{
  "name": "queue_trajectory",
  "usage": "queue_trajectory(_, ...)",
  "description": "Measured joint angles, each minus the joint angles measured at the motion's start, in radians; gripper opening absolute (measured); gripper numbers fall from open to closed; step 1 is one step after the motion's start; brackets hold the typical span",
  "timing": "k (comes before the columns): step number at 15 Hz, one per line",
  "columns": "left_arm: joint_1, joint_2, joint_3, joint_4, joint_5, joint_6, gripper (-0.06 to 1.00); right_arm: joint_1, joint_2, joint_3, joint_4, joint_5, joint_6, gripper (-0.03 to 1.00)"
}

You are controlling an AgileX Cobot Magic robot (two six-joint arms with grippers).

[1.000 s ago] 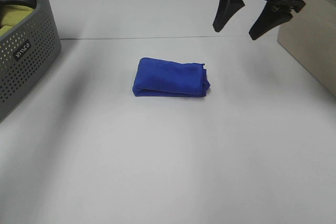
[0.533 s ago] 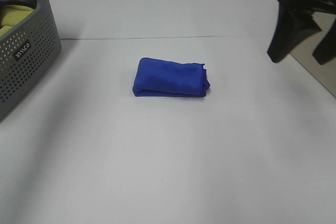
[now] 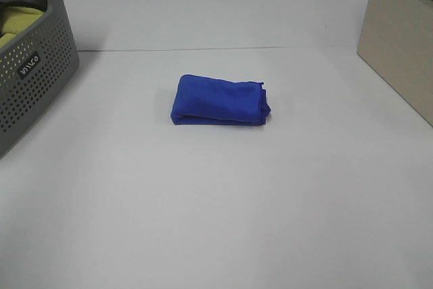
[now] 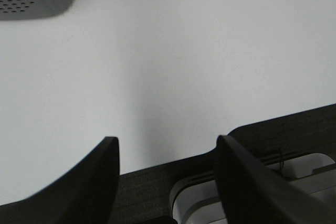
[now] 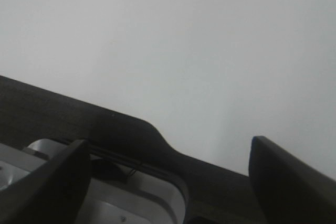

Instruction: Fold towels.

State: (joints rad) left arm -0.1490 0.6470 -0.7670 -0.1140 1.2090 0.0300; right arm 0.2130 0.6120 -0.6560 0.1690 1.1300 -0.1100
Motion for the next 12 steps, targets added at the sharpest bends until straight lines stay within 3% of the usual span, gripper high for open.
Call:
queue_trajectory(6, 0.000, -0.381, 0.214, -0.058, -0.086, 0.161, 0.53, 0.000, -0.421, 0.128, -0.077, -0.017, -0.013, 0.78)
queue_trajectory(12, 0.000, -0.424, 0.258, -0.138, -0.130, 0.278, 0.53, 0.000, -0.503, 0.149, -0.093, -0.059, -0.014, 0.78)
